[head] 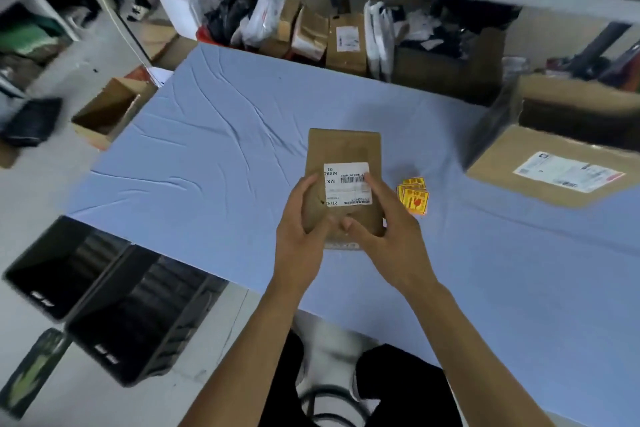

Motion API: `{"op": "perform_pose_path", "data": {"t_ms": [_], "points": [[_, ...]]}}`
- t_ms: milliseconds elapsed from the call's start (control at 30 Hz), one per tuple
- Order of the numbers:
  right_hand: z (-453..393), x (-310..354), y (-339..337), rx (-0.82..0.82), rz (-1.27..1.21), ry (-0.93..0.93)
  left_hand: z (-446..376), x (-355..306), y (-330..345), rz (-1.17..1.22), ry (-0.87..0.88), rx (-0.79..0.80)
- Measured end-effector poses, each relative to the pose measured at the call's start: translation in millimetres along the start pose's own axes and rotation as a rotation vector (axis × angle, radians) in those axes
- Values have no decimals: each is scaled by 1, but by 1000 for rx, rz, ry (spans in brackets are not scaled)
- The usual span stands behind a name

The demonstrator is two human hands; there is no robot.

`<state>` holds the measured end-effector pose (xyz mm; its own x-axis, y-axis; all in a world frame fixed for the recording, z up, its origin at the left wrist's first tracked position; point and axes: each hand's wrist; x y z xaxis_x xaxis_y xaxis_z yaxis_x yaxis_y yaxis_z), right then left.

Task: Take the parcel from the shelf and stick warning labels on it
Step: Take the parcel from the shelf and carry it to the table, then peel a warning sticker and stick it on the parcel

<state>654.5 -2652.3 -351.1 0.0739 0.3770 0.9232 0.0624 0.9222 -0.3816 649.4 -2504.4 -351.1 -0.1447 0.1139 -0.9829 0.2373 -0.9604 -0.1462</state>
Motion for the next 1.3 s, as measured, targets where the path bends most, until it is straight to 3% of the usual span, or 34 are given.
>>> {"op": "perform_pose_path", "data": {"t_ms": [200, 300, 467, 633, 733, 800, 933, 1067, 1167, 1300], "points": [[25, -81, 38, -7, 96, -153, 11, 94, -2, -44, 132, -28], [28, -91, 46, -63, 90, -209, 16, 107, -4, -79, 222, -62], [34, -77, 44, -56, 59, -140, 45, 107, 11, -425, 466, -95], [38, -66, 34, 2, 63, -82, 51, 113, 23, -617, 421, -166], [36, -70, 29, 67, 37, -118, 40, 112, 28, -597, 382, -253], [31, -75, 27, 89, 7, -125, 32, 117, 24, -559, 453, -272], [6, -95, 19, 17, 164, -286, -4, 125, -4, -349, 591, -42], [-22, -109, 12, -44, 242, -360, -40, 128, -29, -368, 638, 166], [-43, -114, 20, -55, 163, -405, -64, 127, -37, -388, 651, 239], [-58, -120, 44, -239, 231, -409, -93, 133, -44, -302, 581, 264]]}}
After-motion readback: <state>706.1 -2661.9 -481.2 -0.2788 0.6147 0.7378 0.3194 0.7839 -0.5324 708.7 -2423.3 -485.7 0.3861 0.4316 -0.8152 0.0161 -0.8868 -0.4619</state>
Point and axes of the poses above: each hand's wrist, its own z-axis away from the middle knuckle, its own y-axis out of the palm, x = y × z, and after that the axes turned 6 degrees about -x, right-handed
